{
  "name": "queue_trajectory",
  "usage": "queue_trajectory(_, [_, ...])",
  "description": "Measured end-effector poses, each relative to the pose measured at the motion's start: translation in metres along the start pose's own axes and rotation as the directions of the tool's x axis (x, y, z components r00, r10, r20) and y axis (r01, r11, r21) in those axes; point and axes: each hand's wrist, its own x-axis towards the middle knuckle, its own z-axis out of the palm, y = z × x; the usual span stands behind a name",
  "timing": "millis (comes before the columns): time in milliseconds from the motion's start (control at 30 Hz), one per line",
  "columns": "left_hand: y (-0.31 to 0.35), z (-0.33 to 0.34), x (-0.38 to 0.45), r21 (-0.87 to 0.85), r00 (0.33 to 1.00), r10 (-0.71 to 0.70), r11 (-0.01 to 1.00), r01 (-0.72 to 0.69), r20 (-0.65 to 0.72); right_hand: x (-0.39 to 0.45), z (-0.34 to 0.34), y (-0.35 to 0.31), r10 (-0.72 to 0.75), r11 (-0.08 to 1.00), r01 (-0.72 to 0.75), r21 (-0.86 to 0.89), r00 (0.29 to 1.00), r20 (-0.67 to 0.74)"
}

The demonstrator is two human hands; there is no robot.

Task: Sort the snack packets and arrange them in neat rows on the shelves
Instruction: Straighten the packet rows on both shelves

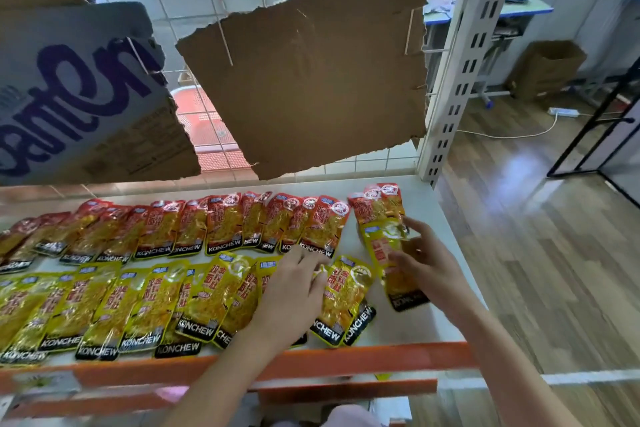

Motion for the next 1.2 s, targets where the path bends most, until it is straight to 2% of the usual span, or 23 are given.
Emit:
queue_trajectory(33, [-0.008, 0.002, -0.007, 0.049, 0.999, -0.006, 0.999, 0.008, -0.034, -0.004, -0.006, 0.007, -0.017, 0.983, 0.006, -0.182, 0.998, -0.061])
queue_trajectory(100, [-0.017, 0.007, -0.019, 0.111, 0.998, 0.008, 0.994, -0.002, -0.056, -0.011, -0.008, 0.022, -0.155, 0.855, 0.043, -0.517, 0.972, -0.176])
queue_trajectory(200, [-0.019, 0.013, -0.027, 0.129, 0.998, 0.05, 0.991, -0.046, -0.032, -0.026, 0.007, 0.034, -0.418, 0.679, 0.139, -0.721, 0.881, -0.224])
queue_trajectory(267, [-0.018, 0.014, -0.027, 0.119, 0.998, 0.049, 0.992, -0.046, -0.028, -0.033, 0.022, 0.034, -0.474, 0.586, 0.129, -0.8, 0.855, -0.209])
queue_trajectory(367, [-0.017, 0.015, -0.026, 0.096, 0.999, 0.037, 0.995, -0.033, -0.035, -0.035, 0.039, 0.033, -0.409, 0.571, 0.053, -0.819, 0.883, -0.229])
queue_trajectory(433, [-0.014, 0.016, -0.027, 0.097, 0.999, 0.033, 0.995, -0.03, -0.029, -0.037, 0.041, 0.029, -0.439, 0.592, 0.057, -0.804, 0.859, -0.262])
queue_trajectory(500, [-0.011, 0.018, -0.028, 0.125, 0.999, 0.029, 0.992, -0.026, -0.029, -0.042, 0.044, 0.023, -0.493, 0.639, 0.149, -0.755, 0.832, -0.253])
queue_trajectory(567, [-0.01, 0.02, -0.03, 0.148, 0.998, 0.032, 0.989, -0.024, -0.049, -0.049, 0.049, 0.021, -0.529, 0.633, 0.226, -0.74, 0.825, -0.2])
queue_trajectory(700, [-0.007, 0.024, -0.033, 0.204, 0.999, 0.014, 0.979, -0.004, -0.052, -0.056, 0.055, 0.029, -0.45, 0.54, 0.175, -0.823, 0.887, -0.106])
queue_trajectory(833, [-0.003, 0.026, -0.035, 0.286, 0.999, 0.008, 0.958, 0.004, -0.041, -0.051, 0.044, 0.032, -0.413, 0.57, 0.156, -0.807, 0.903, -0.117])
queue_trajectory(967, [-0.003, 0.026, -0.034, 0.252, 1.0, -0.007, 0.968, 0.014, -0.029, -0.046, 0.03, 0.038, -0.359, 0.63, 0.104, -0.77, 0.918, -0.17])
queue_trajectory(1200, [-0.014, 0.015, -0.033, 0.215, 0.997, -0.006, 0.976, -0.01, 0.074, -0.054, 0.029, 0.041, -0.42, 0.531, 0.156, -0.833, 0.902, -0.098])
